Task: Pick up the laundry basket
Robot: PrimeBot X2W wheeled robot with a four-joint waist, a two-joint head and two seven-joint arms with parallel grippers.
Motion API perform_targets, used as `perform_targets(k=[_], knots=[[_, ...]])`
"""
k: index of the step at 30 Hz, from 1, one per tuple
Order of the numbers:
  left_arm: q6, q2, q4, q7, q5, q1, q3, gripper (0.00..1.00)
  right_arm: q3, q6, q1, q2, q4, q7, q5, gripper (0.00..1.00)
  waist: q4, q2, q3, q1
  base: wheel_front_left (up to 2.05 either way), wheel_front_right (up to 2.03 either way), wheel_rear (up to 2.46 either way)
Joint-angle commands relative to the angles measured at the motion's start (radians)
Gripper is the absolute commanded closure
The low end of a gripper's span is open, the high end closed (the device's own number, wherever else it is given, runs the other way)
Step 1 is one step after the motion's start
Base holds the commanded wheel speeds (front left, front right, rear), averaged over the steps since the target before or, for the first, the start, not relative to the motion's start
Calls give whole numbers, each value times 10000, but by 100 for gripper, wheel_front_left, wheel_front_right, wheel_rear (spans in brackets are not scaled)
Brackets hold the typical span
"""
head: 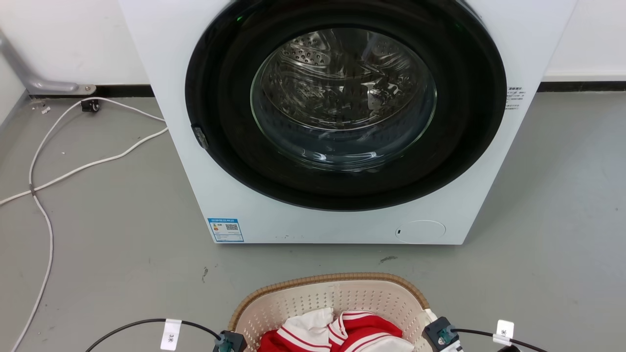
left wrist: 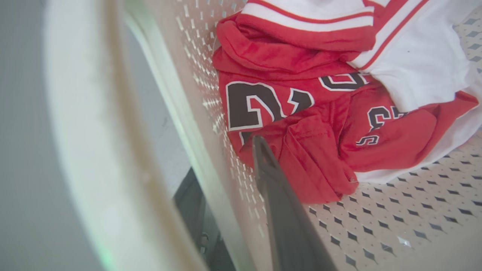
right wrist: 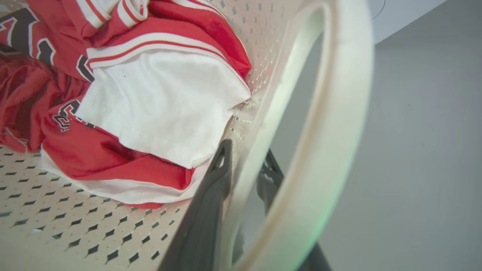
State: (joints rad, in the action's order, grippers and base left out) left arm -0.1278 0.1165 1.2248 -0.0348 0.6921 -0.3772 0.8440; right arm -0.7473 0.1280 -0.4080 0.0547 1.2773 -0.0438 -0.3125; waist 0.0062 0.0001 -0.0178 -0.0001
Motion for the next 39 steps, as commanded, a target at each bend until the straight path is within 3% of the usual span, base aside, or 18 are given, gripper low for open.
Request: perform_targets(k=[1, 39], knots=[[-43, 8, -115, 5, 57, -238, 131, 100, -177, 49, -115, -82, -11, 29, -11, 100, 10, -1, -27, 1, 0, 0, 0], [-42, 218, 71, -191, 1506, -604, 1559, 100, -1665, 51, -320, 73, 77, 567, -1719, 100, -139, -1, -50, 1, 0, 0, 0]])
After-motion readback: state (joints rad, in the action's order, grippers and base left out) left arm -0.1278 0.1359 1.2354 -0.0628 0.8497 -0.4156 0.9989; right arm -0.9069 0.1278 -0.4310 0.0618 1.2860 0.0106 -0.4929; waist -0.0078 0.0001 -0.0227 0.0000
